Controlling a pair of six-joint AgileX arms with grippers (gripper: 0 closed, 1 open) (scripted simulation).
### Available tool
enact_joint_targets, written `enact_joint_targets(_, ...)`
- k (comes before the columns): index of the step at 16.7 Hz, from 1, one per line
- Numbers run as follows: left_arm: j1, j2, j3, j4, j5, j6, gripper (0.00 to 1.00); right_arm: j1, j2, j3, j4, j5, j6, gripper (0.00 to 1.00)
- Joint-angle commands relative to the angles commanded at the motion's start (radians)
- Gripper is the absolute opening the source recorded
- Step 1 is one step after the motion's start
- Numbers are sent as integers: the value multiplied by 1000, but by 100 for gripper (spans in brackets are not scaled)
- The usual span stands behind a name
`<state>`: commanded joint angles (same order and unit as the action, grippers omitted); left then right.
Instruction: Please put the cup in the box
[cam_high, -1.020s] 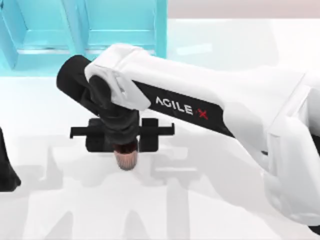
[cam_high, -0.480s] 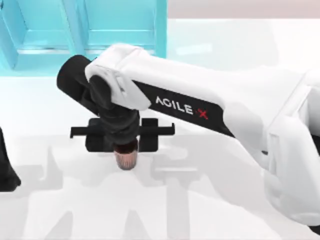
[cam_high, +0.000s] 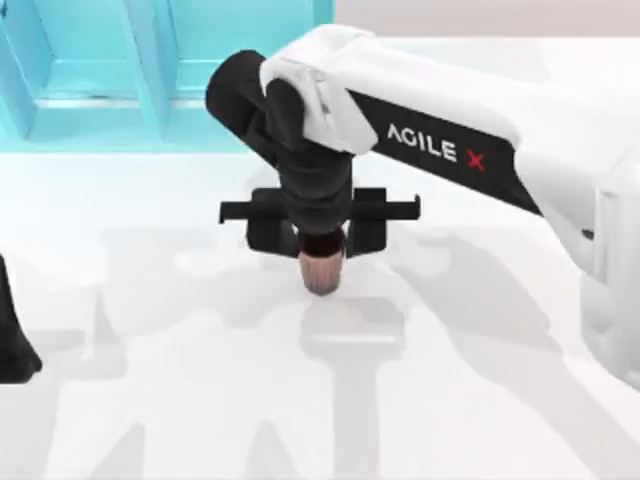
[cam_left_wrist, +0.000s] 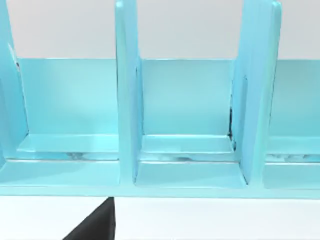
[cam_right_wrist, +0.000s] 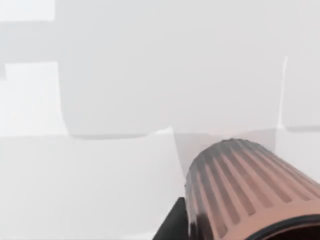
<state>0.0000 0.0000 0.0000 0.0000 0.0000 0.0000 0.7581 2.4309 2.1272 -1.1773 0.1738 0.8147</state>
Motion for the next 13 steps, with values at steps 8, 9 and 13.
enact_joint_targets(8, 0, 0, 0, 0, 0, 0, 100, -597, -347, -232, -22, -59, -550, 0)
enact_joint_targets(9, 0, 0, 0, 0, 0, 0, 100, -678, -401, -268, -23, -74, -639, 0)
enact_joint_targets(13, 0, 0, 0, 0, 0, 0, 100, -971, -595, -419, -38, -135, -977, 0)
